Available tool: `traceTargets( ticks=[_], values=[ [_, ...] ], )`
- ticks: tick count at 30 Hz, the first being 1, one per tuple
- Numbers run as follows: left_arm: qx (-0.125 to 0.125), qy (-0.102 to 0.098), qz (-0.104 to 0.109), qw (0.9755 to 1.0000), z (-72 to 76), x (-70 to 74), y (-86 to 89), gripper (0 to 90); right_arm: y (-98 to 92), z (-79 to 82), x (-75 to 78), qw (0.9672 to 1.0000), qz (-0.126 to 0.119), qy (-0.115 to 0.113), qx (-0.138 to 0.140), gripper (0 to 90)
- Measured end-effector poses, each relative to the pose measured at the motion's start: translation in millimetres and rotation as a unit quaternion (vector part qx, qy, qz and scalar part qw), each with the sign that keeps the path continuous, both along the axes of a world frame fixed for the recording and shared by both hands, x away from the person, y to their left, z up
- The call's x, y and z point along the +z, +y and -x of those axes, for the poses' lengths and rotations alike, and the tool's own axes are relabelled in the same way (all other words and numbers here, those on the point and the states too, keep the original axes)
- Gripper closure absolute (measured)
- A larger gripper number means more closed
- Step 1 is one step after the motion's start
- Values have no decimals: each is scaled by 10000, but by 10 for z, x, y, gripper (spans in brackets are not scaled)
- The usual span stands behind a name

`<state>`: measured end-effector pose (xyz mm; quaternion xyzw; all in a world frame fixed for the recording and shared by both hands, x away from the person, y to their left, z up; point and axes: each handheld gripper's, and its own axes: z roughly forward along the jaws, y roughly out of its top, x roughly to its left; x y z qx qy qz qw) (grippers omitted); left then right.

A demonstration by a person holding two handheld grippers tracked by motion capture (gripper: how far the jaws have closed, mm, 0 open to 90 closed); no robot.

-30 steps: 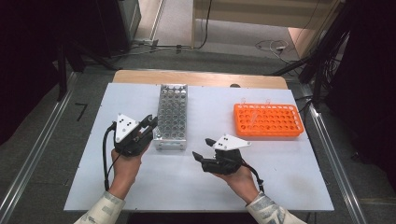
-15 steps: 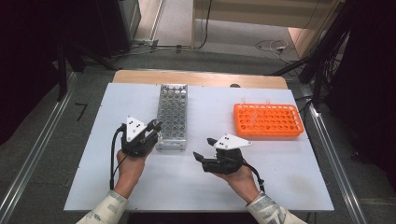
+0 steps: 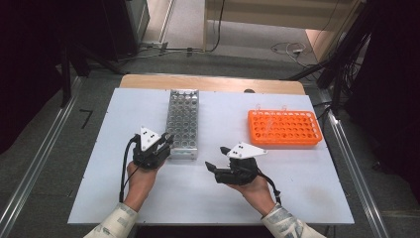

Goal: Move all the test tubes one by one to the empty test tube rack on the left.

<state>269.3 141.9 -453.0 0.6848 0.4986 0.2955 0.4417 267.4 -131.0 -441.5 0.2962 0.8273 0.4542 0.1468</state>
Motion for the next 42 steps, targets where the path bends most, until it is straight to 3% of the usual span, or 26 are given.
traceTargets(
  ticks=[3,9,18,28,35,42],
  values=[
    [-47,10,82,10000,2,7,11,715,-1,0,0,10000,4,12,-18,284],
    [-23,-72,206,9998,35,48,26,556,-21,-10,7,10000,-19,-7,-54,284],
    [229,-176,228,9993,107,108,39,168,-107,-44,24,9998,-31,-45,-182,284],
    [447,-274,252,9983,163,62,151,107,-321,-112,50,9988,-70,-73,-476,286],
    [532,-198,329,9978,194,43,247,107,-484,-160,52,9975,-40,-101,-697,285],
    [620,-119,366,9973,183,10,306,107,-716,-234,75,9940,-80,-151,-1081,288]
  ],
)
